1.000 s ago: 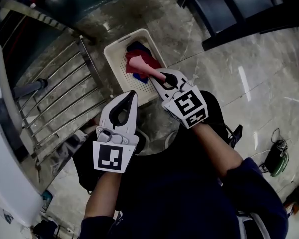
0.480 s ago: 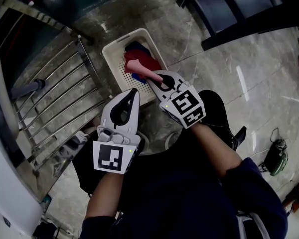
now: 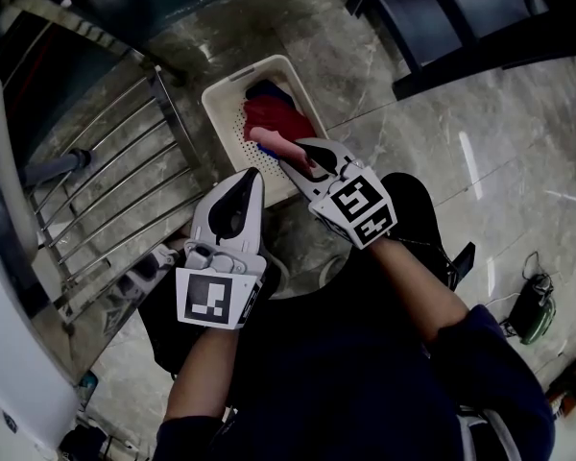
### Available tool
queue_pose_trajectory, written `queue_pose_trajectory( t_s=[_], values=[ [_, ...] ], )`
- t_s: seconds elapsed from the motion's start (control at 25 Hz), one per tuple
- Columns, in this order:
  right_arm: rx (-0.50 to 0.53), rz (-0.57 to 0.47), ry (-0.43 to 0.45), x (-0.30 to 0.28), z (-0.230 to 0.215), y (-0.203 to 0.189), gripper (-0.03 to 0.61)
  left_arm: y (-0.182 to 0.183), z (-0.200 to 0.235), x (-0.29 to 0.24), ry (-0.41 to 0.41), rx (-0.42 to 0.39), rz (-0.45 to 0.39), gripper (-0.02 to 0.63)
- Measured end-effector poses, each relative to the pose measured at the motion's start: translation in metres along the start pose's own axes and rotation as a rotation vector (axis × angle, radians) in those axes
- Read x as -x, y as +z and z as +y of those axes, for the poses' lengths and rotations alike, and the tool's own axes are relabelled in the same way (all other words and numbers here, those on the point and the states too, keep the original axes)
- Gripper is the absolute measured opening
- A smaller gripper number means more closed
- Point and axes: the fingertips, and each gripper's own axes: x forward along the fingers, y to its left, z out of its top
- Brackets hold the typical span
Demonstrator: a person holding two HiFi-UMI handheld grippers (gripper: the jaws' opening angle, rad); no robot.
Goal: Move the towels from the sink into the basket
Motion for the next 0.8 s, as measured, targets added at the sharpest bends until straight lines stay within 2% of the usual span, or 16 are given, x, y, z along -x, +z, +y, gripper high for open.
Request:
queue_pose_trajectory(
  t_s=[0.04, 0.48, 0.8],
  values=[
    [0.001, 0.004, 0.003, 0.000, 0.001, -0.001, 0.115, 0.000, 0.000, 0.000, 0.000, 0.000, -0.002, 0.003],
    [0.004, -0.012, -0.033, 0.007, -0.012, 0.001, 0.117, 0.001, 0.001, -0.001, 0.002, 0.017, -0.010, 0.003],
    [-0.011, -0.064, -0.078, 0.020, -0.030, 0.012, 0.117, 0.007, -0.007, 0.001, -0.038, 0.044, -0.029, 0.003]
  ],
)
